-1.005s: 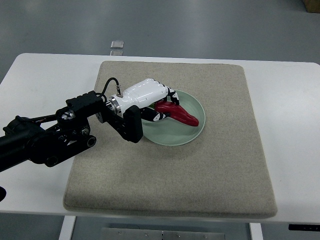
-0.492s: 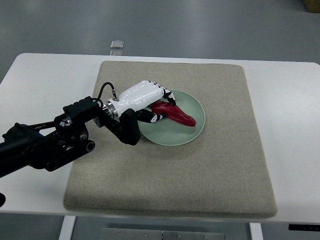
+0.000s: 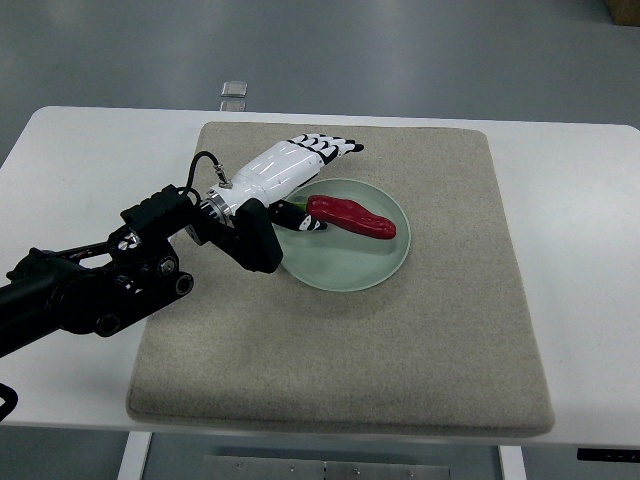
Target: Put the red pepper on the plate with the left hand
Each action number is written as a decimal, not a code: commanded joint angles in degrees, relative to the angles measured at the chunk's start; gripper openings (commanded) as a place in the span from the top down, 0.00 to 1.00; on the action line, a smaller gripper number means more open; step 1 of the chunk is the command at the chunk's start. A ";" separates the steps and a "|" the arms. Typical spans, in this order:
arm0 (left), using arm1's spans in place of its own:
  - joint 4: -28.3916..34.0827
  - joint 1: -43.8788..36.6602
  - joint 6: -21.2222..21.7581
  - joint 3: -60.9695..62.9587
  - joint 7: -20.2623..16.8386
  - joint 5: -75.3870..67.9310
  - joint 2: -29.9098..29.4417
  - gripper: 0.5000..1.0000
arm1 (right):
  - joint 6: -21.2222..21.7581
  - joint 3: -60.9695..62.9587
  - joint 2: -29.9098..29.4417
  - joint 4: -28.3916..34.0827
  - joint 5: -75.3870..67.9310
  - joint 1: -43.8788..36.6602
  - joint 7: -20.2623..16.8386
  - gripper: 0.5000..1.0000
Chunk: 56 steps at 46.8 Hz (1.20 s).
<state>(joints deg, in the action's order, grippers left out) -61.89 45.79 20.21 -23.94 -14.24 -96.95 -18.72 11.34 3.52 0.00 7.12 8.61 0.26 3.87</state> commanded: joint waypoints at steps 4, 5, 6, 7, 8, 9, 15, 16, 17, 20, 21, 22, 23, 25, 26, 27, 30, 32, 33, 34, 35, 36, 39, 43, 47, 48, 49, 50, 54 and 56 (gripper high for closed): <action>-0.68 0.00 1.75 -0.14 -0.09 7.72 0.18 0.07 | 0.00 0.00 0.00 0.00 0.00 0.00 0.00 0.14; -0.94 0.09 2.02 -0.14 -0.09 9.48 0.09 0.07 | 0.00 0.00 0.00 0.00 0.00 0.00 0.00 0.14; -1.12 0.09 2.46 -0.32 -0.09 11.41 0.09 0.07 | 0.00 0.00 0.00 0.00 0.00 0.00 0.00 0.14; -1.30 0.18 2.81 -0.49 -0.09 13.61 0.09 0.07 | 0.00 0.00 0.00 0.00 0.00 0.00 0.00 0.14; -1.47 0.27 3.16 -0.75 -0.09 15.80 0.09 0.07 | 0.00 0.00 0.00 0.00 0.00 0.00 0.00 0.14; -1.47 0.35 3.60 -1.10 -0.09 18.09 0.09 0.07 | 0.00 0.00 0.00 0.00 0.00 0.00 0.00 0.14; -1.47 0.27 5.62 -4.44 -0.09 31.80 0.00 0.07 | 0.00 0.00 0.00 0.00 0.00 0.00 0.00 0.14; -1.47 0.18 5.63 -5.23 -0.09 34.17 0.00 0.07 | 0.00 0.00 0.00 0.00 0.00 0.00 0.00 0.14; -1.47 0.09 5.71 -6.11 -0.09 36.63 0.00 0.07 | 0.00 0.00 0.00 0.00 0.00 0.00 0.00 0.14; -1.39 -0.26 5.89 -8.48 -0.09 43.84 -0.09 0.07 | 0.00 0.00 0.00 0.00 0.00 0.00 0.00 0.14; -1.39 -0.35 5.98 -9.27 -0.09 46.04 -0.17 0.07 | 0.00 0.00 0.00 0.00 0.00 0.00 0.00 0.14; -1.39 -0.35 5.98 -9.89 -0.09 47.97 -0.26 0.07 | 0.00 0.00 0.00 0.00 0.00 0.00 0.00 0.14; -1.39 -0.35 5.98 -10.42 -0.09 49.99 -0.26 0.07 | 0.00 0.00 0.00 0.00 0.00 0.00 0.00 0.14; -1.30 -0.44 6.06 -11.39 -0.09 54.04 -0.35 0.07 | 0.00 0.00 0.00 0.00 0.00 0.00 0.00 0.14; -1.13 -0.52 6.06 -11.74 -0.09 56.15 -0.35 0.07 | 0.00 0.00 0.00 0.00 0.00 0.00 0.00 0.14; -1.12 -0.87 6.06 -12.26 -0.09 58.08 -0.35 0.07 | 0.00 0.00 0.00 0.00 0.00 0.00 0.00 0.14; -0.77 -1.84 5.98 -13.93 -0.09 63.71 -0.35 0.07 | 0.00 0.00 0.00 0.00 0.00 0.00 0.00 0.14; -0.60 -2.19 5.98 -15.43 -0.09 66.79 -0.35 0.07 | 0.00 0.00 0.00 0.00 0.00 0.00 0.00 0.14; -0.60 -2.37 5.98 -16.22 -0.09 68.19 -0.26 0.05 | 0.00 0.00 0.00 0.00 0.00 0.00 0.00 0.14; -0.60 -2.46 5.98 -17.01 -0.09 69.25 -0.18 0.02 | 0.00 0.00 0.00 0.00 0.00 0.00 0.00 0.14; -0.60 -2.63 5.98 -17.71 -0.09 70.22 -0.09 0.01 | 0.00 0.00 0.00 0.00 0.00 0.00 0.00 0.14; -0.60 -2.90 5.98 -18.50 -0.09 71.01 -0.09 0.01 | 0.00 0.00 0.00 0.00 0.00 0.00 0.00 0.14; -0.51 -4.04 5.98 -20.61 -0.09 72.25 0.09 0.01 | 0.00 0.00 0.00 0.00 0.00 0.00 0.00 0.14; -0.42 -6.06 5.80 -24.74 -0.09 72.69 0.18 0.01 | 0.00 0.00 0.00 0.00 0.00 0.00 0.00 0.14; 0.37 -7.20 5.45 -27.47 -0.09 74.00 1.40 0.01 | 0.00 0.00 0.00 0.00 0.00 0.00 0.00 0.14; 0.72 -7.29 5.36 -28.00 -0.09 74.44 1.67 0.01 | 0.00 0.00 0.00 0.00 0.00 0.00 0.00 0.14; 1.07 -7.38 5.36 -28.35 -0.09 74.97 1.84 0.01 | 0.00 0.00 0.00 0.00 0.00 0.00 0.00 0.14; 1.51 -7.47 5.27 -28.70 -0.09 75.58 2.11 0.01 | 0.00 0.00 0.00 0.00 0.00 0.00 0.00 0.14; 2.48 -7.47 4.92 -29.41 -0.09 78.31 2.55 0.01 | 0.00 0.00 0.00 0.00 0.00 0.00 0.00 0.14; 2.57 -7.47 4.66 -29.58 -0.09 80.06 2.55 0.01 | 0.00 0.00 0.00 0.00 0.00 0.00 0.00 0.14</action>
<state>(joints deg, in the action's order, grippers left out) -59.63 38.34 25.22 -53.19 -14.32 -19.36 -16.23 11.34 3.51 0.00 7.12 8.61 0.27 3.86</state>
